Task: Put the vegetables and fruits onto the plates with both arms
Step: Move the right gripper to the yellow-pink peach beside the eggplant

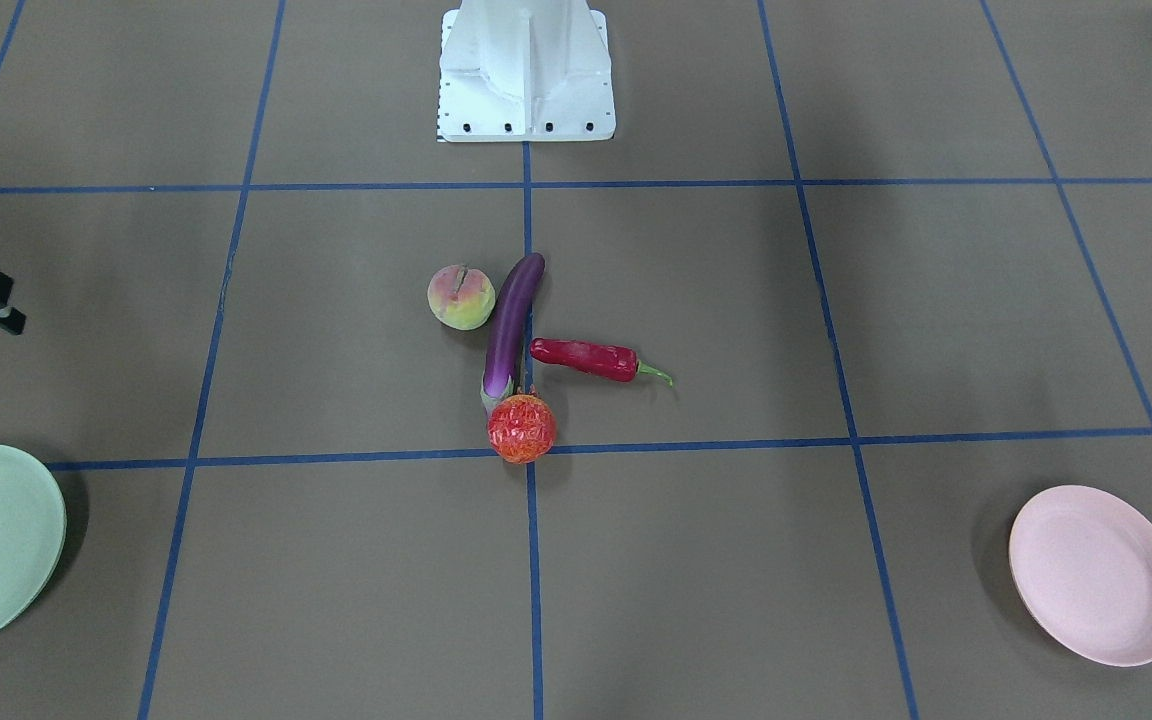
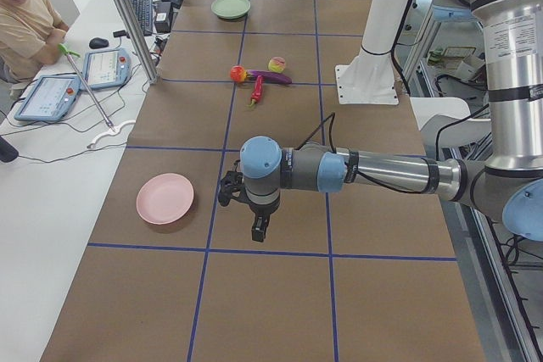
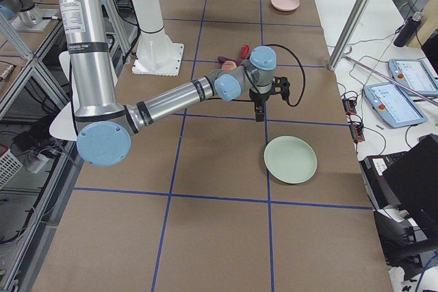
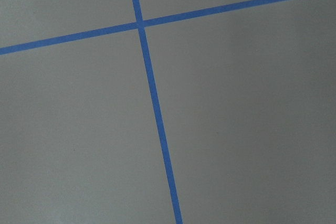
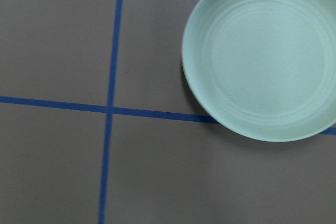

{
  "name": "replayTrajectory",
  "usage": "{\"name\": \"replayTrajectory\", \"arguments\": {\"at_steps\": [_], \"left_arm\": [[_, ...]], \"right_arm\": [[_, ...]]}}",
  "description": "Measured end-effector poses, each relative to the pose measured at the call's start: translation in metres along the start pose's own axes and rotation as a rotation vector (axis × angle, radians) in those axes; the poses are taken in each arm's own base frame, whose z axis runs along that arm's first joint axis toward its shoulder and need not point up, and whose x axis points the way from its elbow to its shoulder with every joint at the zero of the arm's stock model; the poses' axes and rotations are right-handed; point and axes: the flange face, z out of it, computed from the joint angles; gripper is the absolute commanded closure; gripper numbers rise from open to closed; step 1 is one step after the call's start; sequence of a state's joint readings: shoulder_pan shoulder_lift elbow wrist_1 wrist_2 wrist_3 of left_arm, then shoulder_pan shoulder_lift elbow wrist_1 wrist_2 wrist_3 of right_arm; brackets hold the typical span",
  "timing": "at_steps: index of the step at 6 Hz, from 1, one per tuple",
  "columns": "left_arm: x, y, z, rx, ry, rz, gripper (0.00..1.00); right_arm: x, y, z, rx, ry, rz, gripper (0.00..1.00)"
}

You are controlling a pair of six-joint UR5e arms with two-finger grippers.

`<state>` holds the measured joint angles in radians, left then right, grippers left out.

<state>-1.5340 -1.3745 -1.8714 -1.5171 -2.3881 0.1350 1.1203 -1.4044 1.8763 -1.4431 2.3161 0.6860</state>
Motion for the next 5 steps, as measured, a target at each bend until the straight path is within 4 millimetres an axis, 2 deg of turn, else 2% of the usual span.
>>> {"name": "replayTrajectory", "arguments": {"at_steps": [1, 2, 3, 4, 5], "left_arm": [[0.0, 0.0, 0.0, 0.0, 0.0, 0.0, 0.0], [0.0, 0.0, 0.0, -0.002, 0.0, -0.002, 0.0], [-0.001, 0.0, 0.001, -0.004, 0.0, -0.004, 0.0], [-0.002, 0.001, 0.002, -0.006, -0.001, -0.006, 0.0], [-0.003, 0.001, 0.003, -0.008, -0.001, -0.008, 0.0]], "right_arm": [[-0.078, 0.014, 0.022, 0.007, -0.004, 0.043, 0.0], [-0.154, 0.041, 0.052, 0.028, 0.004, 0.086, 0.0], [-0.223, 0.071, 0.083, 0.049, 0.012, 0.115, 0.0], [-0.279, 0.093, 0.108, 0.064, 0.024, 0.131, 0.0], [-0.33, 0.103, 0.129, 0.084, 0.04, 0.145, 0.0]]}}
